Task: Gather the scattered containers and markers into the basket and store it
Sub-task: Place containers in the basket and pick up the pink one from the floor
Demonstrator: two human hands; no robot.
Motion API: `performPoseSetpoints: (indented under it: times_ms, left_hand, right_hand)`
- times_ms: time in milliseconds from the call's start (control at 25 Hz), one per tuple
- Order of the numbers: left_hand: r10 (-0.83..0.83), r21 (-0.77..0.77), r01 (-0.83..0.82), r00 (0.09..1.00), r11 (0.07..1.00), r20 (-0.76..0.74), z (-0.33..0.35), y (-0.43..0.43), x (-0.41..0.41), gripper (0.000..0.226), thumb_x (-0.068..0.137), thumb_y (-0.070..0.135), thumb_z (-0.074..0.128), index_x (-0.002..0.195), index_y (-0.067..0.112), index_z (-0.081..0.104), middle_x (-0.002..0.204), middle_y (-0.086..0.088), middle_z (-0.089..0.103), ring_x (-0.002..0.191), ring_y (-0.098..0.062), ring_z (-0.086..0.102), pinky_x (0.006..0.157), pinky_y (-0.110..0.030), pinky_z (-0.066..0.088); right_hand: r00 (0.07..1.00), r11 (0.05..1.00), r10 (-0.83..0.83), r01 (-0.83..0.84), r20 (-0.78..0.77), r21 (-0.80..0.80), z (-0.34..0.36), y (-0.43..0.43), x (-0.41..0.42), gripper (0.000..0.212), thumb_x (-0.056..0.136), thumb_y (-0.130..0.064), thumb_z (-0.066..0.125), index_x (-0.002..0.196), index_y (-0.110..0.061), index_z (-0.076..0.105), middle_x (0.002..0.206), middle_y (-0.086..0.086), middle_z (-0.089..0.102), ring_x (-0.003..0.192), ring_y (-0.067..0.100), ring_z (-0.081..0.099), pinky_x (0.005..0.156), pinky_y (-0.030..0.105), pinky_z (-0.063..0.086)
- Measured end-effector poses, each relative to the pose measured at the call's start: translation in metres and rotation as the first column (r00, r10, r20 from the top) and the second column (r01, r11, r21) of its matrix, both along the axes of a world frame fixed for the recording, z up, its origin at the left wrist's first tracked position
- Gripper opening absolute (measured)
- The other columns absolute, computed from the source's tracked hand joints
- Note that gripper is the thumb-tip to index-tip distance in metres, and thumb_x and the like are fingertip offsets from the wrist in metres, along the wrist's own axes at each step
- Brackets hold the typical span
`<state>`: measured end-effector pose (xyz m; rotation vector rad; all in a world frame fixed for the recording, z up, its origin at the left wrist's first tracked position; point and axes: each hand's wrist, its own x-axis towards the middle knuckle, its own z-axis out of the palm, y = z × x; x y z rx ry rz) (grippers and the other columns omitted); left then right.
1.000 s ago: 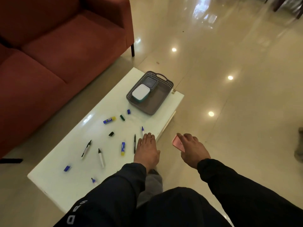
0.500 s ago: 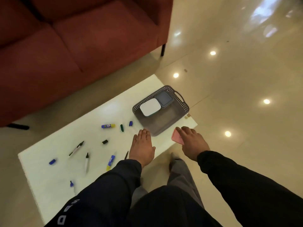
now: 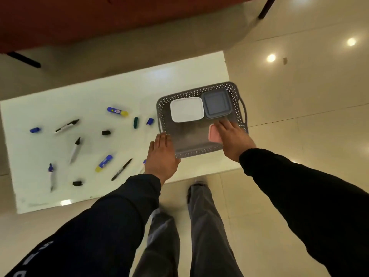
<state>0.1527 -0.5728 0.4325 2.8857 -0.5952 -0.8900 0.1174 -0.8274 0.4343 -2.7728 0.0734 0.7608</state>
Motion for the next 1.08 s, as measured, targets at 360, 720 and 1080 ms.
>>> performPoseSetpoints:
  times_ms: [360, 720, 1080]
  left_hand:
    - [0.071, 0.051, -0.069, 0.997, 0.996, -0.032, -0.059, -0.008, 0.013, 0.123, 0.072, 0.044, 0.082, 0.153, 0.004, -0.003, 0.162, -0.017, 0.002, 0.15, -0.032, 0.002, 0.121, -0.047, 0.015]
    - [0.028, 0.058, -0.031, 0.998, 0.998, 0.055, -0.071, -0.002, 0.007, 0.113, 0.072, 0.029, 0.084, 0.153, 0.002, 0.011, 0.159, -0.019, 0.016, 0.147, -0.034, 0.015, 0.118, -0.049, 0.022]
    - [0.052, 0.026, -0.054, 0.997, 0.998, 0.05, -0.014, -0.004, -0.02, 0.11, 0.08, 0.038, 0.076, 0.153, 0.003, 0.002, 0.162, -0.017, 0.005, 0.149, -0.033, 0.006, 0.121, -0.046, 0.014]
  right_hand:
    - [0.976, 0.982, 0.187, -0.189, -0.114, -0.009, -0.08, -0.037, 0.022, 0.084, 0.081, -0.004, 0.071, 0.152, -0.012, 0.028, 0.148, 0.009, 0.039, 0.133, 0.035, 0.041, 0.11, 0.051, 0.04]
    - [0.98, 0.988, 0.154, -0.153, -0.123, 0.019, -0.094, -0.041, 0.026, 0.089, 0.079, -0.004, 0.075, 0.153, -0.015, 0.027, 0.15, 0.008, 0.037, 0.138, 0.034, 0.035, 0.114, 0.053, 0.037]
    - [0.994, 0.992, 0.096, -0.099, -0.048, -0.078, -0.032, -0.035, -0.003, 0.088, 0.08, 0.001, 0.066, 0.155, -0.022, 0.025, 0.156, 0.008, 0.033, 0.143, 0.033, 0.031, 0.115, 0.05, 0.036]
